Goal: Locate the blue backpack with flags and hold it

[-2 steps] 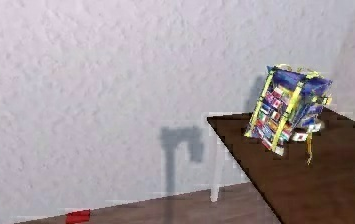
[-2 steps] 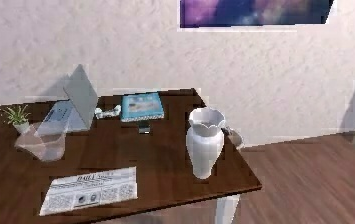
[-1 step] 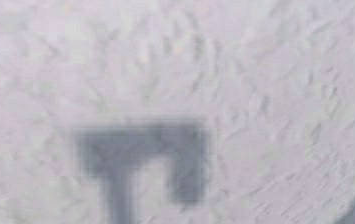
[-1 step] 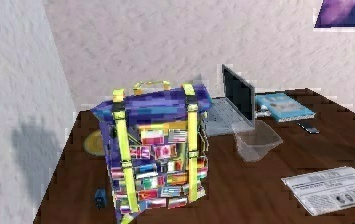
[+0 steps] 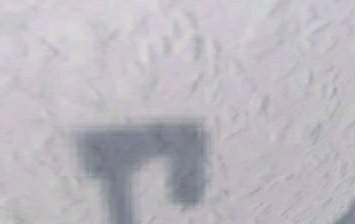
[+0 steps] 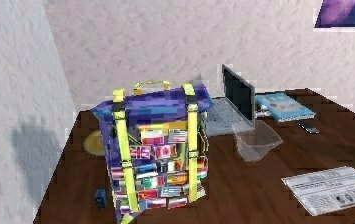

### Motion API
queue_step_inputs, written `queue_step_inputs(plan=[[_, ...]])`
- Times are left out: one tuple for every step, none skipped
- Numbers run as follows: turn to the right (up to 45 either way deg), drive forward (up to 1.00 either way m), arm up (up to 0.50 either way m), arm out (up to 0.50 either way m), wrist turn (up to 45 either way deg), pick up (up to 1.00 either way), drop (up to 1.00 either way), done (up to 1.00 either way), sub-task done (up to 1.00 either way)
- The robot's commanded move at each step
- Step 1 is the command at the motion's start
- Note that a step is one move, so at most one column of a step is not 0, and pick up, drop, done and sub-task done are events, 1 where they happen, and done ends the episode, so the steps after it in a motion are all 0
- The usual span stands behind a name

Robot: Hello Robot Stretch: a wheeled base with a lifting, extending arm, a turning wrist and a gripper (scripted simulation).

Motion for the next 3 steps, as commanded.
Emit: queue_step_inputs(plan=[[0.0,0.0,0.38,0.0,0.0,0.0,0.0,0.0,0.0],[0.0,0.0,0.0,0.12,0.0,0.0,0.0,0.0,0.0],[0.0,0.0,0.0,0.0,45.0,0.0,0.0,0.0,0.0]])
